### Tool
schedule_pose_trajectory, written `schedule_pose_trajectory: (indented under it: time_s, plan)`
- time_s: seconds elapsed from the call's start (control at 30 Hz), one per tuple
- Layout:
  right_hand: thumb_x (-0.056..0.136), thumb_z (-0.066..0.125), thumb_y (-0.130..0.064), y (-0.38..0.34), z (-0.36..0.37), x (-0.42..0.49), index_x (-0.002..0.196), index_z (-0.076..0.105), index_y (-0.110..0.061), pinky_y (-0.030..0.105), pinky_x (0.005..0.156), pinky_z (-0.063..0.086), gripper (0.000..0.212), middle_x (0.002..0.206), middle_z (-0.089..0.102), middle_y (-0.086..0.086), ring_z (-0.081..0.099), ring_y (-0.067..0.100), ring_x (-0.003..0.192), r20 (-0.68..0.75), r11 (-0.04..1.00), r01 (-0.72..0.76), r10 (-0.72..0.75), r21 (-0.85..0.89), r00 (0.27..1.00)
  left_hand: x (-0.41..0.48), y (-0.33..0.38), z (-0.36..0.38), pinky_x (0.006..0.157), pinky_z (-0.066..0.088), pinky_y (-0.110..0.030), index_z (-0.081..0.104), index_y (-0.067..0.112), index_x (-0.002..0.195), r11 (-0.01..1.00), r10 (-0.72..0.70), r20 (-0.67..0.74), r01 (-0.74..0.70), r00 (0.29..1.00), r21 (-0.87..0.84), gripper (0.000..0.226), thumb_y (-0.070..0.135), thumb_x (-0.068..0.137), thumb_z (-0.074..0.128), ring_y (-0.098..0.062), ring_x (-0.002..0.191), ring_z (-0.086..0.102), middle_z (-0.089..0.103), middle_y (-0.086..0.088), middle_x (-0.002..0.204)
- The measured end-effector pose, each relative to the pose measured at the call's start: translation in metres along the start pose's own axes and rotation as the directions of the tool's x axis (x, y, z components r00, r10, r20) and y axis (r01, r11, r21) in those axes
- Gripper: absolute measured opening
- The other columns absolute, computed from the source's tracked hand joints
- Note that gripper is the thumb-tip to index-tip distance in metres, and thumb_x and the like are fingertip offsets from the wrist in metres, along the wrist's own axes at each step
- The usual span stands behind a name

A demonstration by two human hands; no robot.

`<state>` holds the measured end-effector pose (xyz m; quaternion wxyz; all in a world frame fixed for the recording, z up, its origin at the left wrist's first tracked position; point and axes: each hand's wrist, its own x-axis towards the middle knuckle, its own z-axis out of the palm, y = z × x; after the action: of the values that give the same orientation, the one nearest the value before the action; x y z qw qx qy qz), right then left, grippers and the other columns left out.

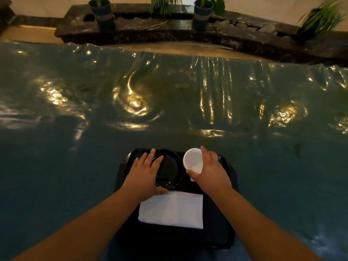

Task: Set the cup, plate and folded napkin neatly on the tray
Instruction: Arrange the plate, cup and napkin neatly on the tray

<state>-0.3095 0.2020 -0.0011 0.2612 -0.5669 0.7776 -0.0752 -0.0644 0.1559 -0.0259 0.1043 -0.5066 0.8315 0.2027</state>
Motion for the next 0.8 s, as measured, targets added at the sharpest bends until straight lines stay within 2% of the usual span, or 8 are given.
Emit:
schedule_pose_trajectory:
  time_s: [0.07,0.13,0.23,0.33,0.5,0.57,0.67,0.8]
  plan:
    - [0.086,0.071,-0.053,0.005,-0.002,-0.014,0.153,0.030,-0.023,0.041,0.094,0.052,0.084,0.146,0.042,0.002,0.049,0.026,0.125,-0.116,0.995,0.090,-0.094,-0.040,0.989,-0.014,-0.004,0.007,0.122,0.023,-0.049,0.040,0.024,0.151,0.990,0.139,-0.151,-0.138,0.979,0.013,0.089,0.071,0.079,0.062,-0.030,0.148,0.029,0.027,-0.007,0.164]
    - [0.086,0.074,-0.043,0.013,-0.001,-0.033,0.139,0.047,-0.021,0.039,0.093,0.053,0.064,0.133,0.054,0.002,0.052,0.023,0.116,-0.226,0.969,0.240,-0.245,-0.050,0.943,-0.030,-0.008,0.020,0.102,0.049,-0.044,0.061,0.023,0.127,0.956,0.294,-0.268,-0.288,0.917,0.061,0.055,0.058,0.085,0.060,-0.024,0.121,0.055,0.058,-0.003,0.135]
    - [0.088,0.071,-0.038,0.025,0.014,-0.065,0.125,0.060,-0.019,0.035,0.091,0.053,0.043,0.121,0.060,-0.001,0.056,0.020,0.108,-0.198,0.900,0.428,-0.435,-0.082,0.878,-0.052,-0.013,0.037,0.069,0.053,-0.032,0.066,0.025,0.099,0.916,0.401,-0.234,-0.380,0.886,0.131,0.029,0.050,0.089,0.055,-0.017,0.083,0.059,0.065,0.004,0.096]
    - [0.092,0.059,-0.052,0.039,0.035,-0.086,0.135,0.057,-0.024,0.033,0.100,0.050,0.051,0.130,0.057,-0.004,0.054,0.016,0.119,0.003,0.877,0.468,-0.471,-0.106,0.882,-0.066,-0.023,0.052,0.075,0.055,-0.031,0.066,0.027,0.104,0.938,0.345,-0.202,-0.327,0.917,0.114,0.034,0.055,0.086,0.057,-0.015,0.090,0.060,0.066,0.006,0.104]
    - [0.091,0.041,-0.070,0.056,0.057,-0.093,0.159,0.020,-0.036,0.037,0.121,0.014,0.079,0.167,0.021,-0.003,0.019,0.024,0.153,0.318,0.894,0.410,-0.341,-0.183,0.885,-0.078,-0.036,0.067,0.095,0.055,-0.042,0.064,0.030,0.119,0.953,0.300,-0.161,-0.286,0.940,0.104,0.057,0.071,0.079,0.061,-0.023,0.116,0.063,0.065,-0.002,0.130]
    - [0.089,0.044,-0.069,0.062,0.061,-0.094,0.159,0.019,-0.036,0.041,0.121,0.019,0.081,0.168,0.021,-0.001,0.022,0.027,0.152,0.340,0.880,0.423,-0.338,-0.216,0.877,-0.082,-0.038,0.069,0.098,0.053,-0.041,0.065,0.031,0.120,0.954,0.294,-0.141,-0.280,0.945,0.110,0.061,0.076,0.079,0.058,-0.023,0.118,0.062,0.065,-0.003,0.134]
    - [0.080,0.056,-0.070,0.066,0.066,-0.096,0.154,0.033,-0.032,0.046,0.112,0.037,0.086,0.159,0.042,0.004,0.045,0.030,0.141,0.298,0.853,0.445,-0.365,-0.272,0.882,-0.087,-0.041,0.072,0.103,0.049,-0.038,0.067,0.031,0.123,0.954,0.291,-0.106,-0.280,0.951,0.106,0.070,0.083,0.077,0.053,-0.020,0.122,0.060,0.061,-0.001,0.140]
    - [0.078,0.062,-0.061,0.067,0.070,-0.100,0.152,0.038,-0.030,0.046,0.118,0.023,0.084,0.158,0.042,0.008,0.039,0.030,0.144,0.263,0.811,0.519,-0.456,-0.270,0.850,-0.092,-0.040,0.072,0.099,0.051,-0.039,0.069,0.032,0.124,0.949,0.300,-0.103,-0.286,0.948,0.132,0.069,0.081,0.078,0.053,-0.018,0.123,0.060,0.060,0.001,0.142]
